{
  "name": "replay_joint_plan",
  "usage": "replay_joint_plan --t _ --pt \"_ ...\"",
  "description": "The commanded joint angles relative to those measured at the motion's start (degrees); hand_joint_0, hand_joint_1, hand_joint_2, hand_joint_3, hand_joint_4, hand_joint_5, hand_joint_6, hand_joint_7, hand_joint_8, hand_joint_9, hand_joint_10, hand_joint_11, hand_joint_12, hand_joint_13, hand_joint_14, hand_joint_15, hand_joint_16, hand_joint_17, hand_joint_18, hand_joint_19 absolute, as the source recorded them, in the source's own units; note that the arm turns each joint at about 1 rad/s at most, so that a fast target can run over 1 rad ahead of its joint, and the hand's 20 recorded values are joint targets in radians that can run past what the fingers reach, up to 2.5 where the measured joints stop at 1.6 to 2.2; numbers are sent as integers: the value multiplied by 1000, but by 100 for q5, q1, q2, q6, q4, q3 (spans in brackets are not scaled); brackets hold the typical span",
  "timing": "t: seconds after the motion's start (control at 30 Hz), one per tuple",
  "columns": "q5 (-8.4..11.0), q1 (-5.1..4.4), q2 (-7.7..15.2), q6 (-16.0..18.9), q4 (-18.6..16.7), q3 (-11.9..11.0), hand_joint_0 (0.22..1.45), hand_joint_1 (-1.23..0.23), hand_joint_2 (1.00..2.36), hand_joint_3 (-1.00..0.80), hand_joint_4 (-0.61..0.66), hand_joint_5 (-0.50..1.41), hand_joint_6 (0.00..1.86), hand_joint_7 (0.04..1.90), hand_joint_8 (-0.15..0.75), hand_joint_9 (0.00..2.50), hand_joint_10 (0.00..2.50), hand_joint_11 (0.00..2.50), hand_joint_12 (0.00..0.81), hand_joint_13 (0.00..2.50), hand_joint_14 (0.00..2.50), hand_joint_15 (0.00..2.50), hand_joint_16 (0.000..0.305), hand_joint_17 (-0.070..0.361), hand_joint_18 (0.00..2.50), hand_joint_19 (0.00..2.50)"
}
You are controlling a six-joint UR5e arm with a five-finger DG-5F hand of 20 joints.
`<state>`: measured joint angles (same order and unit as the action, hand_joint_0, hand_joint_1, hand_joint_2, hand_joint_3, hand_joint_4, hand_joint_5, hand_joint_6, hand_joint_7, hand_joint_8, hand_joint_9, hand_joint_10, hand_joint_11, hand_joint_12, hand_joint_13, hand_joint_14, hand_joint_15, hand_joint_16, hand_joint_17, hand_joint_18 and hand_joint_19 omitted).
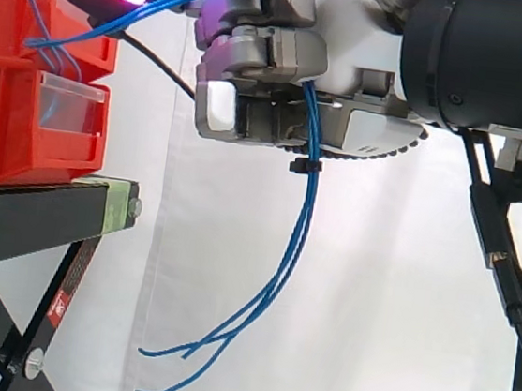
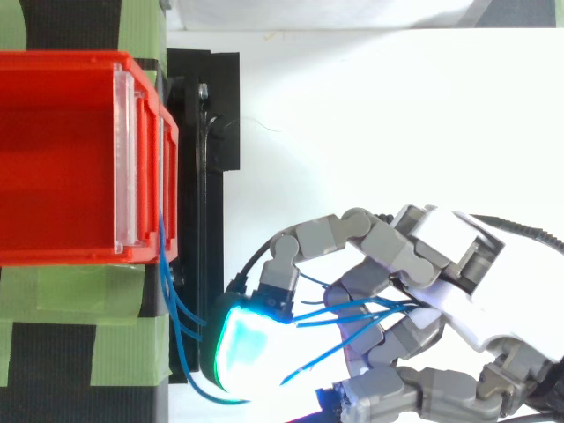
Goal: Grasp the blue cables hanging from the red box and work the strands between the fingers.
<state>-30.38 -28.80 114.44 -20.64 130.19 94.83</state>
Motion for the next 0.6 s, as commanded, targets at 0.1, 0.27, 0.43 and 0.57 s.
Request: replay_joint_plan --t 0.1,0.27,0.43,0.57 --pt "-3 -3 0 -11 -2 0 802 -551 1006 -861 191 335 1083 1225 369 1558 2500 2500 537 1757 2500 1566 198 149 2045 795" --pt "6 -12 0 -37 -2 0 801 -521 1000 -998 189 507 888 1309 369 1558 2500 2500 537 1757 2500 1566 198 149 2045 795" --pt "6 -12 0 -46 7 0 796 -519 1000 -1000 174 567 853 1315 369 1558 2500 2500 537 1757 2500 1566 198 149 2045 795" --pt "-3 -12 9 -46 24 0 751 -537 1000 -1000 208 548 667 1340 369 1558 2500 2500 537 1757 2500 1566 198 149 2045 795"
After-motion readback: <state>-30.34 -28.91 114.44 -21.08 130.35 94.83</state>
